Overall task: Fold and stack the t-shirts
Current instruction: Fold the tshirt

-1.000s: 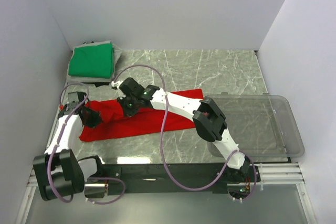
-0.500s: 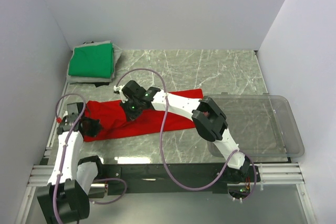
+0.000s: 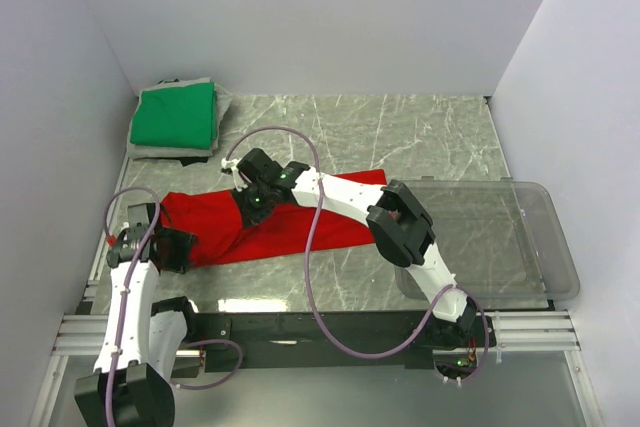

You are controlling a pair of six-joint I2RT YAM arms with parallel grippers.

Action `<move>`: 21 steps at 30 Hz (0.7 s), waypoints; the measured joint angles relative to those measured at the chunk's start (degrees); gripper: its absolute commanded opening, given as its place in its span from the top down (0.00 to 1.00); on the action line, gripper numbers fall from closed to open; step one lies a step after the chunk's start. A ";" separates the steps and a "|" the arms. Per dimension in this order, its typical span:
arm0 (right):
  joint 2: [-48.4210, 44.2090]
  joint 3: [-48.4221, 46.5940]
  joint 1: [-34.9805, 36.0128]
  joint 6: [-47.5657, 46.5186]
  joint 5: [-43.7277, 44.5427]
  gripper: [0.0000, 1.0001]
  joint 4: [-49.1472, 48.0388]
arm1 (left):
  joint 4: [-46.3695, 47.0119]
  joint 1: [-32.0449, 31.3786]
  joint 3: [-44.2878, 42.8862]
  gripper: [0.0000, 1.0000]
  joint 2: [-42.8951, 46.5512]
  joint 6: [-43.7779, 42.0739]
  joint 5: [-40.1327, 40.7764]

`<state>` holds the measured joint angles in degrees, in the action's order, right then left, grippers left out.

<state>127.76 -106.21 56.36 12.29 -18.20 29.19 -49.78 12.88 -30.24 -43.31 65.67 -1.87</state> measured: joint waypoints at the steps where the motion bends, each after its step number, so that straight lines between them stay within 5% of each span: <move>1: 0.00 0.15 0.00 0.00 -0.13 0.80 -0.04 | -0.42 0.00 -0.57 0.43 -0.07 -0.02 -0.02; 5: 0.00 1.27 0.00 -0.07 -0.52 0.69 -0.07 | -1.25 0.02 -6.64 0.34 -3.63 -1.03 0.26; 11: -0.79 4.37 0.00 -0.48 0.04 0.67 0.13 | 2.93 0.52 -15.21 0.34 -11.82 -4.68 0.61; 21: -6.51 7.15 -0.74 -1.27 3.41 0.65 1.55 | 6.05 0.70 -8.31 0.34 -12.44 -8.83 -0.28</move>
<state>121.25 -99.07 55.61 11.03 -14.79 30.74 -43.72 13.58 -38.54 -55.75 56.84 -2.15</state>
